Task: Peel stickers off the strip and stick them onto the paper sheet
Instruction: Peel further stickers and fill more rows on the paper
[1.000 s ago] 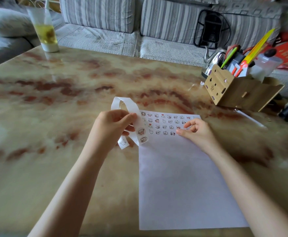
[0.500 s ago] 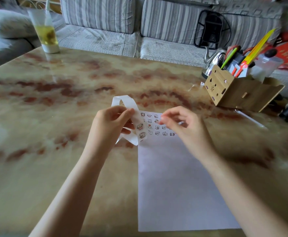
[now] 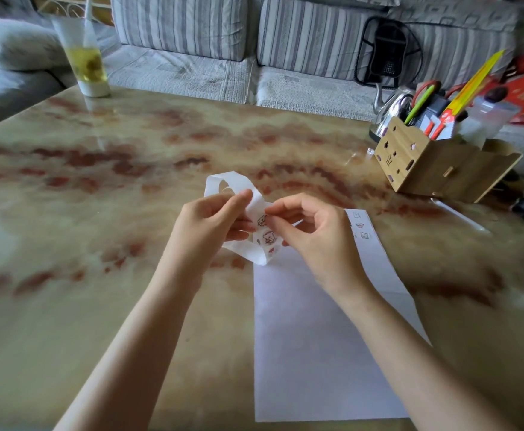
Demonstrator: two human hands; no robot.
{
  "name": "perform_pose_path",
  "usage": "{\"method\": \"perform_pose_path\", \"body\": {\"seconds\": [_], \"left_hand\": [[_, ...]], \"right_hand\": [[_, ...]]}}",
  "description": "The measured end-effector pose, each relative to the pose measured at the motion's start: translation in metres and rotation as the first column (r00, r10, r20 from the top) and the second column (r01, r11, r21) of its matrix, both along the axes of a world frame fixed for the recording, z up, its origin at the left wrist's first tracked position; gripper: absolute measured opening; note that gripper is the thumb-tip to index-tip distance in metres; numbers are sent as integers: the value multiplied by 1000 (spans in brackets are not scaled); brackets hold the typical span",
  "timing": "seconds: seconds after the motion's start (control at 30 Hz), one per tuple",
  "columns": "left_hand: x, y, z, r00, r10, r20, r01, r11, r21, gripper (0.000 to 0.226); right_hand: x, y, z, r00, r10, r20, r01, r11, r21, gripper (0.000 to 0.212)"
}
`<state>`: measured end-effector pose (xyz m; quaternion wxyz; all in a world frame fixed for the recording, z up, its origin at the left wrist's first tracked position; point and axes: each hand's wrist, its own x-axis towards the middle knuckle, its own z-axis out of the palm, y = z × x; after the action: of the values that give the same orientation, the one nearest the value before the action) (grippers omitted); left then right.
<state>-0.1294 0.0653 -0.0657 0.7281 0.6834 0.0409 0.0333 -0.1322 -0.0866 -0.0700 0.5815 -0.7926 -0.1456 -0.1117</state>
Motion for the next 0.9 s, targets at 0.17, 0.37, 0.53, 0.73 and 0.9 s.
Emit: {"method": "perform_pose_path", "body": {"seconds": [0.17, 0.37, 0.53, 0.73, 0.9], "left_hand": [[-1, 2, -1, 994, -89, -62, 85, 995, -60, 18], [-2, -1, -2, 997, -66, -33, 67, 997, 42, 14], [-3, -1, -2, 997, -74, 1, 73, 993, 96, 13], [-3, -1, -1, 997, -79, -2, 79, 992, 99, 13], [-4, -1, 0, 997, -80, 0, 80, 991, 104, 14]], "right_hand": [[0, 0, -2, 999, -28, 25, 27, 999, 46, 16], [1, 0, -2, 999, -35, 40, 33, 999, 34, 9], [2, 0, -4, 997, -51, 64, 50, 999, 13, 9], [2, -2, -3, 987, -60, 149, 71, 995, -67, 5], [1, -4, -3, 980, -48, 194, 71, 991, -114, 6]]}}
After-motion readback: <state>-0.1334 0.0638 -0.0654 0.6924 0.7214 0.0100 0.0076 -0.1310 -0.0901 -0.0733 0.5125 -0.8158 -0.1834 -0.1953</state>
